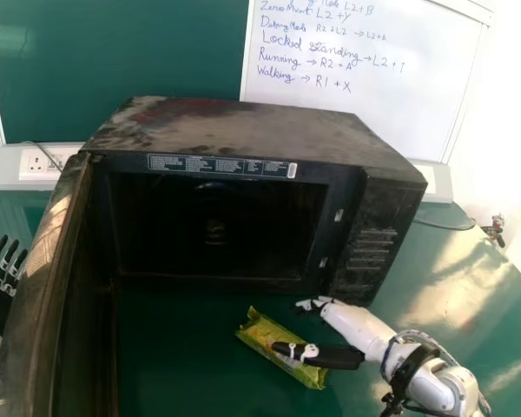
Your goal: Put biscuit inside oven
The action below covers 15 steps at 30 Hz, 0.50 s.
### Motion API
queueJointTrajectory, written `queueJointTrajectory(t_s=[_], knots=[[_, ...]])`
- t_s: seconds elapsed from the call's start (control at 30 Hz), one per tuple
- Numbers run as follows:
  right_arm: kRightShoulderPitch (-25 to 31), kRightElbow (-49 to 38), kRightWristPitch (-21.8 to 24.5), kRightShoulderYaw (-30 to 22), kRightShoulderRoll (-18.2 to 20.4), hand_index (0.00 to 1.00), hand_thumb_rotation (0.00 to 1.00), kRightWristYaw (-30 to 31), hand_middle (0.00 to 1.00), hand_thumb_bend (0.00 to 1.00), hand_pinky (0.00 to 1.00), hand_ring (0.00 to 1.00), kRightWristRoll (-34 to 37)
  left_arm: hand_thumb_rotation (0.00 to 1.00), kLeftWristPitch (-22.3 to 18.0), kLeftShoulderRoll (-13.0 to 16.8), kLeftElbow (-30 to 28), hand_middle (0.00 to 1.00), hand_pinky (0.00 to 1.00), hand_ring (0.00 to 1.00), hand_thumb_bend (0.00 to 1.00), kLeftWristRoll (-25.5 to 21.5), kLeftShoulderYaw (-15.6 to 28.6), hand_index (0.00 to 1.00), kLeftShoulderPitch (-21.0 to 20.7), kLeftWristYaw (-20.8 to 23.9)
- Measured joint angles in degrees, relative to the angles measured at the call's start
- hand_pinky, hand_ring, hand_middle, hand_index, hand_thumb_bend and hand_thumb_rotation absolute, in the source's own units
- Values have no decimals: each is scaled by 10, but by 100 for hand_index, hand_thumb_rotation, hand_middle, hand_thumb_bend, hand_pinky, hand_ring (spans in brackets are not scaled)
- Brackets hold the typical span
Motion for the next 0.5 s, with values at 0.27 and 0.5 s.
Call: queueJointTrajectory(t_s=[0.27,0.5], knots=[[-22,-7,5,19,-19,91,46,36,86,99,74,84,-22,0,0,0,0,82,64,75,7,0,0,91,0,1],[-32,-7,5,22,-20,92,46,44,87,99,74,85,-28,0,3,-2,-7,83,68,76,7,0,0,92,1,5]])
